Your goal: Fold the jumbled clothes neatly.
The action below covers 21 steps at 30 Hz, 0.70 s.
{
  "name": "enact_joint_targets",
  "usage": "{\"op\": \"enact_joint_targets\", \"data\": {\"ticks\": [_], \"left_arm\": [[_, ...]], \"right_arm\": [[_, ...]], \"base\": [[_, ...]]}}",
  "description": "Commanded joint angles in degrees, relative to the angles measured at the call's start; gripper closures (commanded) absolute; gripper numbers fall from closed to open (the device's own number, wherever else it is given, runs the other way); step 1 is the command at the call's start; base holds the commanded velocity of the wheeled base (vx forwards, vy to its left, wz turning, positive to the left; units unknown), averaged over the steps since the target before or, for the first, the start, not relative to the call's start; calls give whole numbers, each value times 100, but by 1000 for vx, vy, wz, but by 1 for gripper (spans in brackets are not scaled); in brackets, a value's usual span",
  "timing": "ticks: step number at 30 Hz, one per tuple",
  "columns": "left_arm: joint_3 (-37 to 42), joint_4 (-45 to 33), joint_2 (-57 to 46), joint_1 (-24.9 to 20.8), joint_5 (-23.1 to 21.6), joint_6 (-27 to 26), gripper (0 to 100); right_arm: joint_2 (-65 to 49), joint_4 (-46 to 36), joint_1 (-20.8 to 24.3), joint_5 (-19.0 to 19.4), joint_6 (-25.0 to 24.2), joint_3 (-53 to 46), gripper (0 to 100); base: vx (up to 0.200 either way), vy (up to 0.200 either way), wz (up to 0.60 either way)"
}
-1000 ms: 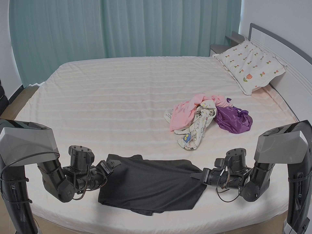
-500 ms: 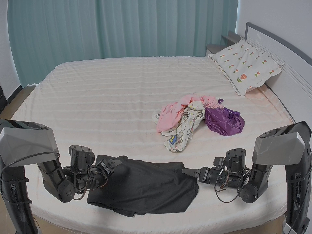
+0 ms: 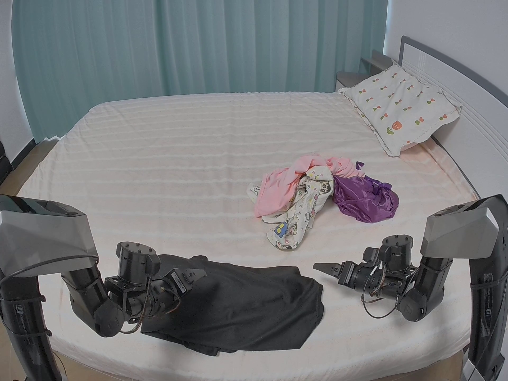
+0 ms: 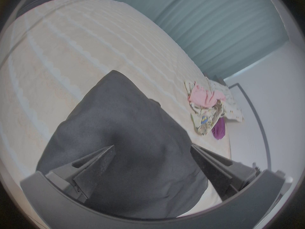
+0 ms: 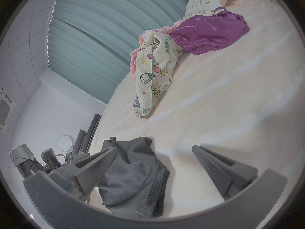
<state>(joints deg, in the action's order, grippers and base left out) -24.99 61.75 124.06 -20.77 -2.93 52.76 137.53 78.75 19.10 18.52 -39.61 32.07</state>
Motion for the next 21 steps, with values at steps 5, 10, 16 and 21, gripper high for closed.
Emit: {"op": "enact_joint_targets", "data": {"ticks": [5, 10, 16, 21], "left_arm": [[311, 22, -58, -234, 134, -521, 0], [522, -31, -269, -639, 143, -521, 0], [750, -470, -787, -1359, 512, -310, 0], [732, -1077, -875, -1790, 996, -258, 0]], "right_arm": [[212, 9, -126, 3, -3, 106, 0], [230, 0, -126, 3, -3, 97, 0], [230, 0, -117, 3, -3, 97, 0], [230, 9, -117, 12, -3, 80, 0]], "base": [[0, 0, 0], [0, 0, 0], [0, 0, 0], [0, 0, 0]]}}
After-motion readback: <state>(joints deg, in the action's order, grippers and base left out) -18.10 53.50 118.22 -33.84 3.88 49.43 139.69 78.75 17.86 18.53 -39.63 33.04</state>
